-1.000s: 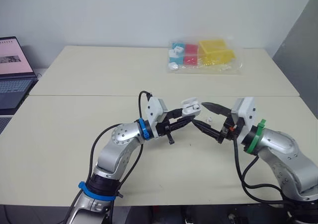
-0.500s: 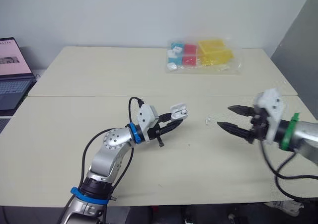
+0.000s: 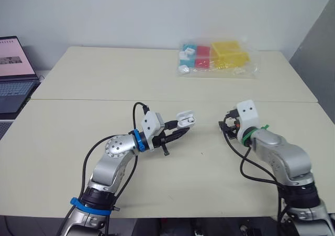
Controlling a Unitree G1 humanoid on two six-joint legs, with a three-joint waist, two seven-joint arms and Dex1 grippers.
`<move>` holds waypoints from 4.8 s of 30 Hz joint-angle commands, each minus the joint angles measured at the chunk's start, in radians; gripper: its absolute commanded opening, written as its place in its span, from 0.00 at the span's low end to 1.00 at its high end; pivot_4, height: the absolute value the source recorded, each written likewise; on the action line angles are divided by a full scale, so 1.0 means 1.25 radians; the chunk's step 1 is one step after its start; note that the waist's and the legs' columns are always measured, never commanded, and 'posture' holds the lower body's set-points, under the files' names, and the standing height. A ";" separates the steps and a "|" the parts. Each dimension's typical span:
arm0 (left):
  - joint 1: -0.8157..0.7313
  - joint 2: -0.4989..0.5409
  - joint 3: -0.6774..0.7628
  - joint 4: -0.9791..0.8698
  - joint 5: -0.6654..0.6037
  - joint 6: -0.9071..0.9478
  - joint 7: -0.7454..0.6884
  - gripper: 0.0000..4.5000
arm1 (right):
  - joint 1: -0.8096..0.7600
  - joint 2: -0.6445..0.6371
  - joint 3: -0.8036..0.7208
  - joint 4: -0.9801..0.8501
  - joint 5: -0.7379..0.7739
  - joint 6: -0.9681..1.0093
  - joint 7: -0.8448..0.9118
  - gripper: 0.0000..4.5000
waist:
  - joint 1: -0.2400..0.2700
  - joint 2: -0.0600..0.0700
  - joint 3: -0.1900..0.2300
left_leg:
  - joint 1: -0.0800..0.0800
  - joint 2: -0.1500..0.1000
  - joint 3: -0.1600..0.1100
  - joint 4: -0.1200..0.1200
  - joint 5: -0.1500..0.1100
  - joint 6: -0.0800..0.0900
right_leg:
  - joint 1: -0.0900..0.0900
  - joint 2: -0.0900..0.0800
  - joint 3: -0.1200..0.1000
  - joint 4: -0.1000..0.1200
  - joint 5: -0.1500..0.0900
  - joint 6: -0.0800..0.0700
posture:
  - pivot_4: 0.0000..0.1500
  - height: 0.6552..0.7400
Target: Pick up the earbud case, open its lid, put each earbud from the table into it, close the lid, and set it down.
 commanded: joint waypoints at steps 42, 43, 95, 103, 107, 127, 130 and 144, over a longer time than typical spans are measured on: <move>0.027 0.007 0.001 -0.056 0.001 -0.009 0.009 0.18 | 0.105 -0.189 0.052 -0.029 -0.073 -0.230 0.429 0.11 | 0.001 0.000 0.000 | 0.001 0.000 -0.001 0.000 0.000 0.000 | 0.001 0.000 0.000 0.000 0.000 0.000 | 1.00 0.95; 0.030 0.010 0.001 -0.060 0.001 -0.008 0.008 0.18 | 0.128 -0.249 0.060 -0.038 -0.071 -0.302 0.515 0.11 | 0.001 0.000 0.000 | 0.001 -0.001 0.000 0.000 0.000 0.000 | 0.001 0.000 0.000 0.000 0.000 0.000 | 1.00 0.95; 0.079 0.012 -0.021 -0.125 -0.002 0.032 0.019 0.18 | -0.020 -0.610 0.143 0.049 -0.254 -0.213 0.994 0.65 | 0.000 0.001 0.001 | 0.005 0.000 0.001 0.001 0.000 0.000 | 0.003 -0.001 0.001 0.002 0.000 0.000 | 1.00 0.95; 0.080 -0.005 -0.030 -0.116 0.006 0.022 0.027 0.18 | -0.055 -0.574 0.231 0.055 -0.295 -0.158 0.956 0.65 | 0.000 0.001 0.001 | 0.005 0.000 0.001 0.000 0.000 0.000 | 0.003 -0.001 0.001 0.002 0.000 -0.001 | 1.00 0.95; 0.081 -0.007 -0.032 -0.117 0.008 0.022 0.031 0.18 | -0.074 -0.554 0.247 0.077 -0.300 -0.160 0.941 0.65 | 0.000 0.001 0.001 | 0.005 0.000 0.001 0.001 0.000 0.000 | 0.003 0.000 0.001 0.002 0.000 -0.001 | 1.00 0.95; 0.076 -0.006 -0.033 -0.102 0.012 0.009 0.027 0.18 | -0.074 -0.538 0.262 0.082 -0.290 -0.152 0.960 0.10 | 0.000 0.001 0.000 | 0.005 0.000 0.001 0.001 0.000 0.000 | 0.003 0.000 0.000 0.002 0.000 0.000 | 1.00 0.95; 0.067 -0.008 -0.032 -0.095 0.013 0.003 0.026 0.18 | -0.082 -0.544 0.248 0.090 -0.282 -0.143 0.963 0.10 | 0.000 0.001 0.000 | 0.005 0.000 0.001 0.001 0.000 0.000 | 0.003 0.000 0.000 0.002 0.000 0.000 | 1.00 0.95; 0.021 -0.058 -0.014 -0.081 -0.019 0.041 0.066 0.18 | -0.135 -0.382 -0.108 -0.177 0.063 -0.010 0.861 0.10 | 0.001 0.001 0.001 | 0.004 0.000 -0.001 0.001 0.000 0.000 | 0.003 0.000 -0.001 0.002 0.000 0.000 | 1.00 0.95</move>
